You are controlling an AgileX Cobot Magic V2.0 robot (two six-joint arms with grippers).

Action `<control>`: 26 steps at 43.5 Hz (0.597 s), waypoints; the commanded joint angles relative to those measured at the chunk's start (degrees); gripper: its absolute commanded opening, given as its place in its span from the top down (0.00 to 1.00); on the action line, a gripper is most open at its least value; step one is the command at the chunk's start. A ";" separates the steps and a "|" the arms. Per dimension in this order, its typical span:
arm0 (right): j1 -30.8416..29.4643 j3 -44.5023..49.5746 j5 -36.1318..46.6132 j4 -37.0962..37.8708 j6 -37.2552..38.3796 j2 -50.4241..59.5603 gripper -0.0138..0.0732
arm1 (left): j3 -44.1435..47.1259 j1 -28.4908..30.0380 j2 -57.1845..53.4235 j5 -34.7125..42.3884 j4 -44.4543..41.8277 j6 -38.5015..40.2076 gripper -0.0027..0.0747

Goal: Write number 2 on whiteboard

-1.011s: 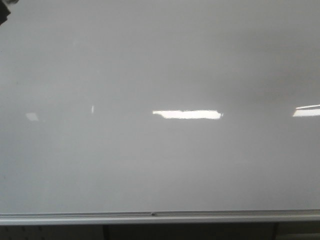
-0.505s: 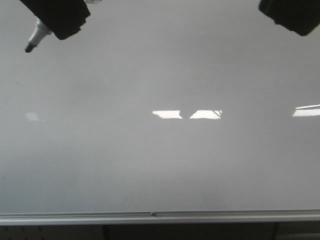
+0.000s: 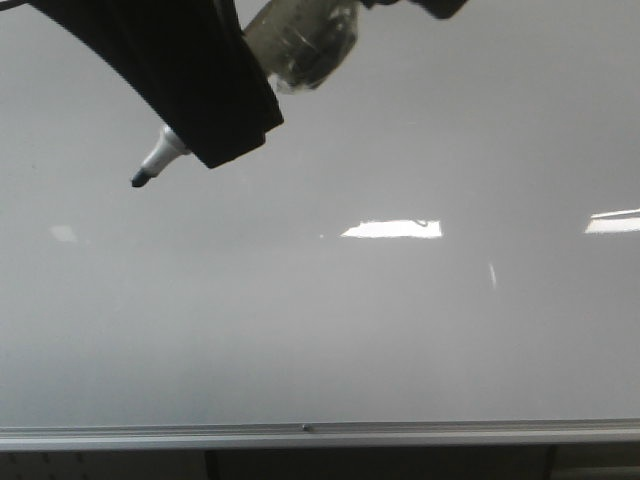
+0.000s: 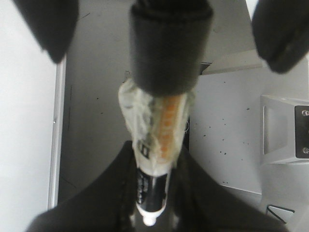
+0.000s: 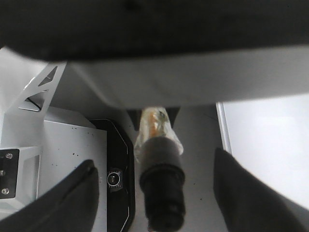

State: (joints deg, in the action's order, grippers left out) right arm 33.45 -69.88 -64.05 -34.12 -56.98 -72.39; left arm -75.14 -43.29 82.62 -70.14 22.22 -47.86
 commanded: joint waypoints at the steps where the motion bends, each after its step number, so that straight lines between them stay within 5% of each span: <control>1: 0.23 -1.95 2.69 -3.51 -0.93 0.72 0.24 | -2.04 -0.42 -1.58 1.59 1.80 0.04 0.99; 17: 0.23 -1.90 3.47 -5.81 -1.36 0.50 0.26 | -2.04 -0.42 -1.58 1.59 1.80 0.04 0.99; 26: 0.23 -1.90 3.45 -6.08 -1.36 0.44 0.55 | -2.04 -0.42 -1.58 1.59 1.80 0.04 0.99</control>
State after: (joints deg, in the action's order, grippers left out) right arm 33.45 -69.88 -62.36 -37.08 -57.57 -73.10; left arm -75.47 -43.29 82.62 -69.81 22.18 -47.99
